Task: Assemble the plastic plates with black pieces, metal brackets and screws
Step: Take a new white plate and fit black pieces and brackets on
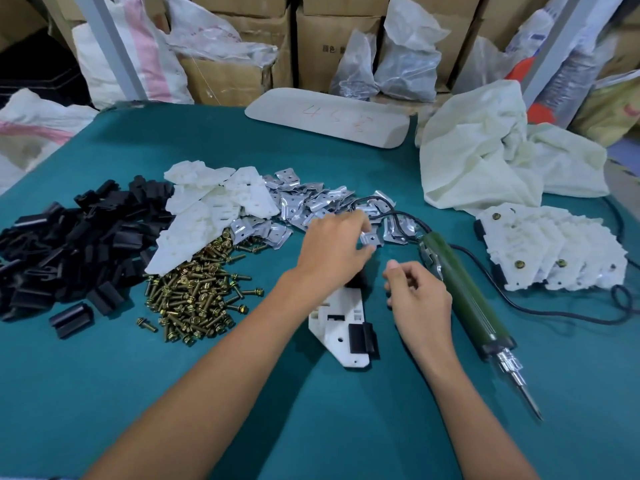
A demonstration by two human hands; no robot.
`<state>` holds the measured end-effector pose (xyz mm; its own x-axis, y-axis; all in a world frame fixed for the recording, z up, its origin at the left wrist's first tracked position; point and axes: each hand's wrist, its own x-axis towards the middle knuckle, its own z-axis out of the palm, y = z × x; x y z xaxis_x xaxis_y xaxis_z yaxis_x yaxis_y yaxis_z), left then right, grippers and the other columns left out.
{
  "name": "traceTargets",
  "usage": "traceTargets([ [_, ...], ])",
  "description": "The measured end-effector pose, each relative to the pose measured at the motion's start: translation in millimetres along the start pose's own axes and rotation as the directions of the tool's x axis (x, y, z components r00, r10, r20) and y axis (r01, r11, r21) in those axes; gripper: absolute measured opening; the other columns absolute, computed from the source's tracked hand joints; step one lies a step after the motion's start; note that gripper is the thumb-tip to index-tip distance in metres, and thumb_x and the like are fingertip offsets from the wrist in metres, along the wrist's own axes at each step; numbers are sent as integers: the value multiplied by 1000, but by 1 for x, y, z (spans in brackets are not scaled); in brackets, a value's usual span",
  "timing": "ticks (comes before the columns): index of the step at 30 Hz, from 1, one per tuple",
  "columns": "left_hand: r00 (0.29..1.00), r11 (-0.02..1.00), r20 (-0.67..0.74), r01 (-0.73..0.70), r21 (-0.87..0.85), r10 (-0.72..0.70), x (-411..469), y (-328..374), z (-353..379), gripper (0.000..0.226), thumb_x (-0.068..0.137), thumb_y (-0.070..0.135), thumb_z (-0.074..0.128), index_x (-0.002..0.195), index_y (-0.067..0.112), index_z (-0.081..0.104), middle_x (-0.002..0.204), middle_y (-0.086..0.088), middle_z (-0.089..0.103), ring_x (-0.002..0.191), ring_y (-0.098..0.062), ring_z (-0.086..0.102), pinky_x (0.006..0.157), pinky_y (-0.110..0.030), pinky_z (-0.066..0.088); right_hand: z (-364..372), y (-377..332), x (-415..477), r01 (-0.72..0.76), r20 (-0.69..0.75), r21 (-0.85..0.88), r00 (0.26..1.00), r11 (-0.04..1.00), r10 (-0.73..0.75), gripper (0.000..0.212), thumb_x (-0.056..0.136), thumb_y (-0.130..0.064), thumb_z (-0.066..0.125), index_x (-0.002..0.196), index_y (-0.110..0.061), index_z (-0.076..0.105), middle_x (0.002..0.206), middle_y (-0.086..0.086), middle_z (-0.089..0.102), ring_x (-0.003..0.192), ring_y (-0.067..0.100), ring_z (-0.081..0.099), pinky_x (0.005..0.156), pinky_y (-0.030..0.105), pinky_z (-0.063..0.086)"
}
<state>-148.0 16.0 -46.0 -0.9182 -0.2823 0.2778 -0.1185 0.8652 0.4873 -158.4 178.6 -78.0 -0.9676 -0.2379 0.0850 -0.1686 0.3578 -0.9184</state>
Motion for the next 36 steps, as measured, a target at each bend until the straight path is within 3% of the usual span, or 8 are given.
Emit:
traceTargets([
  [7,943,827,226,-325,459,245,42,4,12,17,91,13,50,101,14,64,90,-5,72,86,-31,63,76,-35,37,-1,-1,1,-19,13,41,1000,999,19,29,92,-53,55,82,-28,63,72,6,64,69,32,61,65,54,55],
  [10,951,906,21,-299,300,307,35,-4,-9,20,87,9,56,104,12,67,82,-9,73,77,-34,65,66,-37,44,-2,1,2,-14,36,41,999,999,12,28,93,-54,54,82,-30,62,73,4,66,69,30,61,64,53,56],
  [12,993,998,-110,-43,55,49,24,-15,-30,19,84,17,62,102,23,68,80,4,74,76,-26,66,66,-33,48,-3,3,2,-24,50,48,999,999,21,24,93,-52,56,83,-31,63,74,1,67,69,29,62,63,52,57],
  [16,941,947,111,320,4,-319,-5,-54,-63,10,86,25,64,90,34,67,83,12,72,73,-15,62,63,-27,46,-1,4,3,-14,65,46,998,999,11,18,96,-48,58,84,-35,63,73,-7,68,64,17,61,65,48,57],
  [19,903,944,284,289,158,-324,-23,-78,-78,7,93,36,63,95,37,69,97,9,72,90,-16,66,77,-31,51,1,3,6,-12,80,15,997,1000,11,16,97,-44,58,85,-35,63,71,-12,67,65,16,62,68,48,57],
  [23,823,958,491,238,158,-285,-33,-83,-84,49,83,53,76,125,31,63,88,24,71,94,-3,65,85,-27,50,3,-4,15,-2,131,-103,991,995,16,20,98,-42,58,83,-30,64,69,-16,67,69,17,64,75,48,59],
  [29,935,955,321,51,293,-148,-32,-78,-78,22,79,47,75,93,30,71,80,15,64,79,-11,61,69,-30,51,10,-21,27,88,260,-310,966,947,-5,24,102,-33,50,94,-23,71,79,-10,69,74,26,68,83,45,57],
  [36,940,986,340,-74,146,20,-30,-42,-72,35,76,62,70,100,38,68,88,21,60,83,3,54,72,-29,44,7,-21,27,11,290,-266,955,964,69,26,93,-17,52,94,-27,76,72,-15,66,74,23,69,83,41,58],
])
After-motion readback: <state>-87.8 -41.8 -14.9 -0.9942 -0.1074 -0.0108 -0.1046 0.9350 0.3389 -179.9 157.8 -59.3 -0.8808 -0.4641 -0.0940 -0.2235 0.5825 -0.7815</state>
